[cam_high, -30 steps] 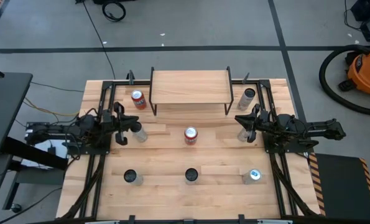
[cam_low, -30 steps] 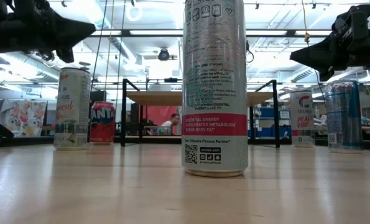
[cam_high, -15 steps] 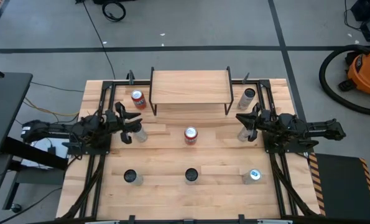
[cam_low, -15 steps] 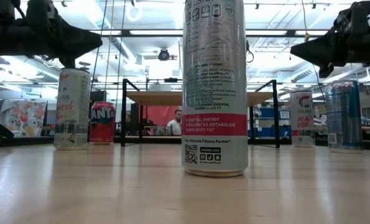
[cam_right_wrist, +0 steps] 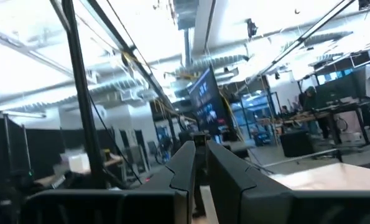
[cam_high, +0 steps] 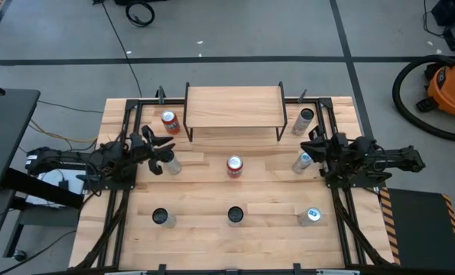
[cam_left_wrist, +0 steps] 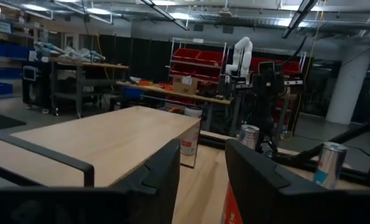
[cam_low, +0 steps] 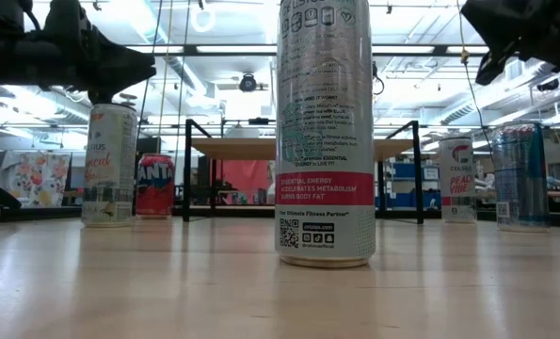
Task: Place canned beverage on shelf
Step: Put the top white yellow soda can on the shelf
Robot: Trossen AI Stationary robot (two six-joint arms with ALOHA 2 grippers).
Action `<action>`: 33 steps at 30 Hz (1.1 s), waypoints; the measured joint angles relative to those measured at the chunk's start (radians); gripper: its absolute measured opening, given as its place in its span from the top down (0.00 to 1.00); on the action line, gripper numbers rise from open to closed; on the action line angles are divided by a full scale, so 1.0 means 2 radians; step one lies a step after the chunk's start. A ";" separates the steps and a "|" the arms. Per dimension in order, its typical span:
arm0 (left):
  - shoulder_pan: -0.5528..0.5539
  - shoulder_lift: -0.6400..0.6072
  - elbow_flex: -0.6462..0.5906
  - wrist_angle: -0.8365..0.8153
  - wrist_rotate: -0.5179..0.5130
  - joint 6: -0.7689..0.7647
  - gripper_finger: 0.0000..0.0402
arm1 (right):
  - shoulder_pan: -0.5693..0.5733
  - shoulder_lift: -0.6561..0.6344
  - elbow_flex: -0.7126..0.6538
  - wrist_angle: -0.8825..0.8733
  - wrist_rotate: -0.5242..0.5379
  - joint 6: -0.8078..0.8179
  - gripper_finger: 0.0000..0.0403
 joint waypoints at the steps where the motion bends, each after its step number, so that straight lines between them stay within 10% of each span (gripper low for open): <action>1: 0.000 0.000 0.000 0.002 -0.004 0.001 0.65 | 0.000 0.000 0.000 0.002 0.000 -0.003 0.88; 18: 0.000 0.008 0.029 0.003 0.055 0.047 0.64 | 0.000 0.000 0.000 0.002 0.114 -0.025 0.88; 33: 0.000 0.035 0.029 0.034 0.056 0.036 0.41 | 0.000 0.000 0.000 0.001 0.163 -0.053 0.85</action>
